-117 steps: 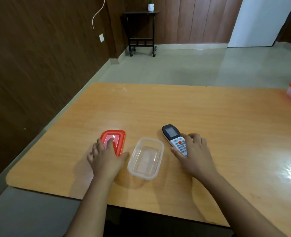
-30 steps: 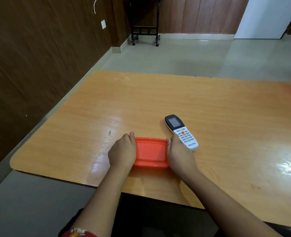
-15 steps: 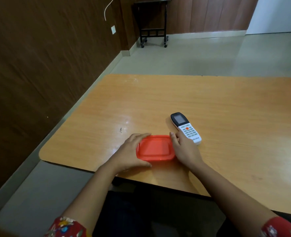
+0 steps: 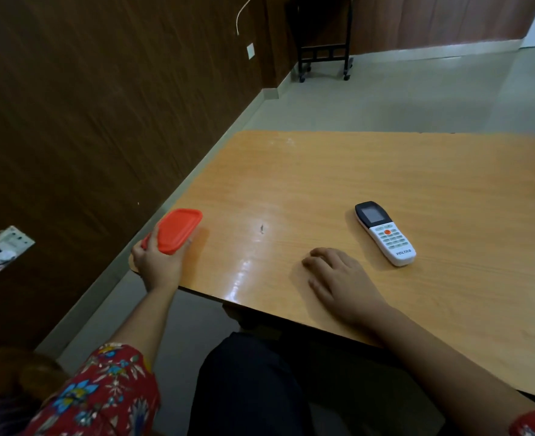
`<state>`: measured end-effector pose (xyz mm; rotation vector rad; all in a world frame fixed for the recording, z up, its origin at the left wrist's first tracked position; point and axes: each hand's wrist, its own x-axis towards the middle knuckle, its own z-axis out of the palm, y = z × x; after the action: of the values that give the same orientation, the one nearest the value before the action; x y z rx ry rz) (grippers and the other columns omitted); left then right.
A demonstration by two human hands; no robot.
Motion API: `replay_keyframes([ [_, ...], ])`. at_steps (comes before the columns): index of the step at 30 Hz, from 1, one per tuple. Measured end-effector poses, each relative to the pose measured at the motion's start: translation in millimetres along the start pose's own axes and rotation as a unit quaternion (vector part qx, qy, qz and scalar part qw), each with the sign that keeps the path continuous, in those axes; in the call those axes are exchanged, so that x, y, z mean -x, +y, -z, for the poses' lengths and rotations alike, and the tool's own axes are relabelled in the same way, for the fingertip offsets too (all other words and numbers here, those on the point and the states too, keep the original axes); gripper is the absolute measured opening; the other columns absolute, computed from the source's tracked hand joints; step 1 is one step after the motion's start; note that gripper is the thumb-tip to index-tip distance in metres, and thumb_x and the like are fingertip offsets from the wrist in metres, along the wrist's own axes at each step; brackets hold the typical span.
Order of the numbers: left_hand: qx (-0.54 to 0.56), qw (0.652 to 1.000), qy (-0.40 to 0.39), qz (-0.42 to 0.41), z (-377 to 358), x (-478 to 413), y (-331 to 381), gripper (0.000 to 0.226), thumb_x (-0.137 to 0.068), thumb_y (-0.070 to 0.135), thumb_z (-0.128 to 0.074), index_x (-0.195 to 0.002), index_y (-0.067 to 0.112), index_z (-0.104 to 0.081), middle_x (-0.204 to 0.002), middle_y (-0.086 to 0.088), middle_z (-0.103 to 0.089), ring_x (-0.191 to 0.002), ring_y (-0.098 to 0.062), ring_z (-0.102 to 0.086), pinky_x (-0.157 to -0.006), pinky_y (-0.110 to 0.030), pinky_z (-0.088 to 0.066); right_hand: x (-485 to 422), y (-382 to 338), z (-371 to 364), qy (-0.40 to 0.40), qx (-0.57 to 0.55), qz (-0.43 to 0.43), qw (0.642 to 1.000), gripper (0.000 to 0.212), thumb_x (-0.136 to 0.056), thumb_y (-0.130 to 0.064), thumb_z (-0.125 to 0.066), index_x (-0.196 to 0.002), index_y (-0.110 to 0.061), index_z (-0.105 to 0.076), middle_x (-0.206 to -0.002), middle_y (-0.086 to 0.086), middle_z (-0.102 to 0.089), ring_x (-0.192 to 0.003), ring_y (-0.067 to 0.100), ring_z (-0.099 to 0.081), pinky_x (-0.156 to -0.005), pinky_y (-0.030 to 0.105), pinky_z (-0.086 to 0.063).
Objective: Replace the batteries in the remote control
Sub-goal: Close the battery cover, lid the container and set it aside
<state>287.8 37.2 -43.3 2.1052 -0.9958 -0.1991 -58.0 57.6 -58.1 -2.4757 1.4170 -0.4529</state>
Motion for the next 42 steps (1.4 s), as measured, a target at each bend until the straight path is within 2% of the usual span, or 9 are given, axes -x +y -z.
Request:
replay_keyframes([
  [11, -0.034, 0.999, -0.021, -0.025, 0, -16, -21, 0.084, -0.071, 0.054, -0.072, -0.142, 0.031, -0.035, -0.137, -0.009, -0.031, -0.125, -0.037, -0.037, -0.095, -0.055, -0.047, -2, 4, -4, 0.003, 0.001, 0.000, 1.000, 0.041, -0.096, -0.043, -0.037, -0.135, -0.032, -0.041, -0.141, -0.007, -0.039, -0.132, 0.015, -0.034, -0.109, 0.032, -0.027],
  [17, -0.081, 0.994, 0.007, -0.067, 8, -3, -16, 0.113, -0.056, 0.057, -0.081, -0.146, 0.037, -0.016, -0.151, -0.005, -0.019, -0.136, -0.037, -0.026, -0.099, -0.057, -0.041, -2, 2, -1, -0.005, 0.006, 0.002, 1.000, 0.042, -0.096, -0.043, -0.037, -0.136, -0.031, -0.041, -0.142, -0.007, -0.038, -0.133, 0.016, -0.033, -0.109, 0.033, -0.027],
  [21, -0.052, 0.984, 0.021, -0.171, -4, 37, 26, 0.070, -0.075, 0.045, -0.072, -0.135, 0.027, -0.040, -0.143, -0.005, -0.039, -0.131, -0.028, -0.037, -0.098, -0.050, -0.044, -5, 2, 11, -0.040, 0.016, 0.017, 0.999, 0.044, -0.097, -0.044, -0.036, -0.139, -0.030, -0.038, -0.145, -0.006, -0.035, -0.134, 0.014, -0.031, -0.109, 0.031, -0.028],
  [24, 0.119, 0.977, -0.080, -0.157, -24, 74, 77, 0.040, -0.085, 0.025, -0.066, -0.122, 0.025, -0.052, -0.119, 0.003, -0.059, -0.112, -0.017, -0.055, -0.087, -0.031, -0.048, -8, 3, 27, -0.047, 0.036, 0.028, 0.998, 0.037, -0.097, -0.039, -0.038, -0.129, -0.028, -0.050, -0.137, -0.005, -0.048, -0.123, 0.015, -0.043, -0.096, 0.029, -0.039],
  [29, 0.315, 0.916, -0.248, -0.034, -61, 136, 141, 0.022, -0.088, 0.025, -0.062, -0.110, 0.027, -0.060, -0.100, 0.002, -0.065, -0.096, -0.020, -0.064, -0.077, -0.027, -0.047, -2, 15, 52, 0.071, 0.031, -0.074, 0.994, 0.027, -0.095, -0.033, -0.045, -0.113, -0.024, -0.063, -0.111, -0.004, -0.064, -0.105, 0.016, -0.054, -0.080, 0.030, -0.047],
  [32, 0.221, 0.931, -0.274, -0.100, -82, 161, 148, 0.025, -0.089, 0.028, -0.060, -0.114, 0.028, -0.058, -0.098, 0.013, -0.063, -0.093, -0.010, -0.062, -0.074, -0.023, -0.048, 4, 34, 64, 0.143, 0.054, -0.154, 0.976, 0.027, -0.092, -0.031, -0.051, -0.117, -0.023, -0.060, -0.115, -0.002, -0.062, -0.108, 0.019, -0.052, -0.076, 0.029, -0.043],
  [36, 0.116, 0.927, -0.291, -0.207, -101, 172, 148, 0.035, -0.087, 0.023, -0.062, -0.121, 0.026, -0.056, -0.109, 0.009, -0.062, -0.100, -0.010, -0.059, -0.085, -0.031, -0.050, 7, 59, 68, 0.095, 0.037, -0.288, 0.952, 0.063, -0.086, -0.045, -0.057, -0.141, -0.022, -0.035, -0.135, 0.002, -0.046, -0.121, 0.024, -0.042, -0.090, 0.034, -0.042],
  [38, 0.103, 0.926, -0.291, -0.219, -108, 172, 152, 0.035, -0.086, 0.023, -0.062, -0.121, 0.025, -0.057, -0.111, 0.008, -0.062, -0.103, -0.012, -0.058, -0.087, -0.032, -0.049, 7, 67, 64, 0.063, -0.010, -0.325, 0.943, 0.078, -0.083, -0.048, -0.060, -0.146, -0.019, -0.024, -0.140, 0.004, -0.040, -0.125, 0.027, -0.037, -0.096, 0.036, -0.040],
  [42, 0.115, 0.927, -0.289, -0.209, -115, 178, 160, 0.034, -0.088, 0.023, -0.061, -0.121, 0.024, -0.057, -0.114, 0.009, -0.061, -0.107, -0.012, -0.055, -0.087, -0.029, -0.046, -1, 75, 48, 0.078, -0.052, -0.331, 0.939, 0.075, -0.085, -0.036, -0.057, -0.147, -0.012, -0.020, -0.137, 0.011, -0.038, -0.120, 0.029, -0.036, -0.099, 0.033, -0.033],
])
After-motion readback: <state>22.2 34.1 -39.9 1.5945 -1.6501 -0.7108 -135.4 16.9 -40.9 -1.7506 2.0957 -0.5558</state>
